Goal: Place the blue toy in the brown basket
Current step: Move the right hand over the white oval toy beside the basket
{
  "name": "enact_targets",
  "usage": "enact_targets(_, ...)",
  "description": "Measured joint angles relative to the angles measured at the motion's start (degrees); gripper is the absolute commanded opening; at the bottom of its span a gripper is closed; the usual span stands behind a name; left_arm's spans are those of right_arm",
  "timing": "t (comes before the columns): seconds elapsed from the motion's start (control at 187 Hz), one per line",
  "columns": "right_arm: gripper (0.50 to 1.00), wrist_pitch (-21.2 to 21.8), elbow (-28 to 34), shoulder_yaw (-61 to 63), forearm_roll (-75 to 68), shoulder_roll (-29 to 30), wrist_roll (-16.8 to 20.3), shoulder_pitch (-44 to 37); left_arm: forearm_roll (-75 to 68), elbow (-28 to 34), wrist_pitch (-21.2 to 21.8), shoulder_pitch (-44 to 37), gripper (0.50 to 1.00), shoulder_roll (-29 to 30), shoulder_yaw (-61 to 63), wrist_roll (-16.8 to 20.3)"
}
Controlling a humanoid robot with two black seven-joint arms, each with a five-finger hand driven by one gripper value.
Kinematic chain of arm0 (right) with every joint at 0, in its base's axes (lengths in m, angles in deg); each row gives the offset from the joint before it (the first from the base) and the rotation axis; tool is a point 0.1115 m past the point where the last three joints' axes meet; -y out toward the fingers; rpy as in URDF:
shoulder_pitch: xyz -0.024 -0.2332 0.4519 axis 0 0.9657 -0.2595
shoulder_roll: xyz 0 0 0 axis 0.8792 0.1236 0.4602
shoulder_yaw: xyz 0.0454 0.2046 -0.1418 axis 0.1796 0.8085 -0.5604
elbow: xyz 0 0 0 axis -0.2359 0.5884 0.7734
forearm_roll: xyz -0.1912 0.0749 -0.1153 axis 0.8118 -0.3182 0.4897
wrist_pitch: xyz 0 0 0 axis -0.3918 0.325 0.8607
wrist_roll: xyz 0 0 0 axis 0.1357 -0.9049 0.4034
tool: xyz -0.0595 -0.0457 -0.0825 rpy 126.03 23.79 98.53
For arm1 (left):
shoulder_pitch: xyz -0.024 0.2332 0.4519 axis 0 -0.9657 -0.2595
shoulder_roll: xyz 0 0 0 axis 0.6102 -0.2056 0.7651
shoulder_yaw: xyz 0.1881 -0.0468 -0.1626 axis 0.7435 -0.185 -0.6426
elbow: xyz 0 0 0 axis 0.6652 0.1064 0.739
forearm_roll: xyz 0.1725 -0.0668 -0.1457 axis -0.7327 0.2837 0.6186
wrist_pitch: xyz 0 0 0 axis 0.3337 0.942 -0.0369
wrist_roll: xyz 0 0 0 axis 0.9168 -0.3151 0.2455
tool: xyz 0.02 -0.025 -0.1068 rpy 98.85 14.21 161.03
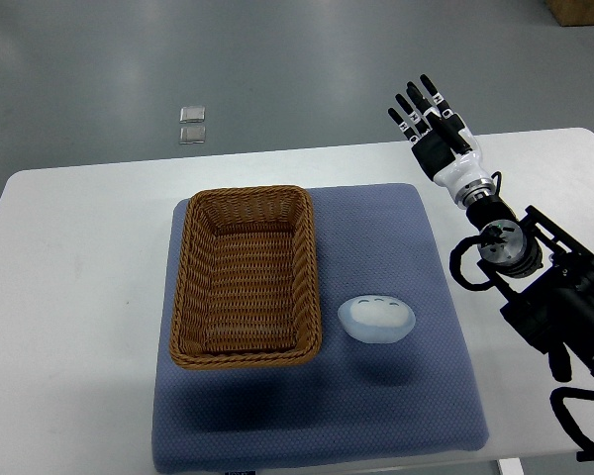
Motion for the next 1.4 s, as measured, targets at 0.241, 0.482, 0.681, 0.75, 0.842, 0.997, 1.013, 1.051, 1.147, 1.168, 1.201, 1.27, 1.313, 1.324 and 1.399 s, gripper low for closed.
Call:
enact_targets(0.241, 0.909, 0.1, 0.1, -1.0, 0.9, -0.2, 0.2, -0.1, 0.0, 0.0, 0.0, 0.0, 1.000, 0.0, -0.2, 0.0)
enact_targets(0.482, 0.907, -0.4, 3.4, -12.3, 12.7, -8.8, 3.0, -4.8, 0.1, -0.1, 0.0, 0.0, 1.000, 0.0, -0.3, 0.0)
enact_targets(0.681, 0.907, 1.5, 10.7, -28.6, 27.5, -19.8, 7.5, -13.7, -0.1, -0.3, -0.1, 0.5, 1.000, 0.0, -0.3, 0.0)
enact_targets(0.75, 0.907, 3.5, 14.9, -35.4, 31.6, -24.0, 9.3, -17.9, -0.2, -0.4, -0.1, 0.8, 1.000, 0.0, -0.3, 0.0)
enact_targets(0.842, 0.907, 6.1, 20.6, -45.1, 34.4, -29.0, 11.6, -24.9, -0.2, -0.5, -0.2, 1.4, 1.000, 0.0, -0.3, 0.0)
enact_targets(0.997, 0.907, 9.3, 30.1, -61.7, 35.3, -35.7, 13.5, -39.0, -0.2, -0.7, -0.2, 1.7, 1.000, 0.0, -0.3, 0.0)
enact_targets(1.013, 0.907, 9.7, 31.5, -63.7, 35.3, -36.4, 13.6, -40.9, -0.2, -0.7, -0.2, 1.7, 1.000, 0.0, -0.3, -0.1)
enact_targets(1.051, 0.907, 10.5, 34.5, -67.5, 35.3, -37.7, 13.9, -44.6, -0.2, -0.8, -0.2, 1.7, 1.000, 0.0, -0.3, -0.1)
enact_targets(1.147, 0.907, 11.8, 40.6, -75.0, 35.3, -39.6, 14.5, -52.5, -0.2, -0.9, -0.2, 1.7, 1.000, 0.0, -0.3, -0.1)
enact_targets(1.168, 0.907, 12.0, 41.6, -76.3, 35.3, -39.7, 14.6, -53.9, -0.2, -0.9, -0.2, 1.7, 1.000, 0.0, -0.3, -0.1)
enact_targets(1.201, 0.907, 12.1, 42.9, -77.9, 35.3, -39.9, 14.8, -55.7, -0.2, -0.9, -0.2, 1.7, 1.000, 0.0, -0.3, -0.1)
enact_targets(1.27, 0.907, 12.3, 44.8, -80.4, 35.3, -40.0, 14.9, -58.6, -0.2, -0.9, -0.2, 1.7, 1.000, 0.0, -0.3, -0.1)
enact_targets(1.313, 0.907, 12.3, 45.7, -81.3, 35.3, -40.1, 15.2, -59.5, -0.2, -0.9, -0.2, 1.7, 1.000, 0.0, -0.3, -0.1)
enact_targets(1.324, 0.907, 12.4, 45.9, -81.5, 35.3, -40.1, 15.2, -59.6, -0.2, -0.9, -0.2, 1.7, 1.000, 0.0, -0.3, -0.1)
enact_targets(1.399, 0.907, 12.4, 47.1, -82.4, 35.3, -40.0, 15.8, -60.1, -0.2, -0.8, -0.2, 1.7, 1.000, 0.0, -0.3, -0.1)
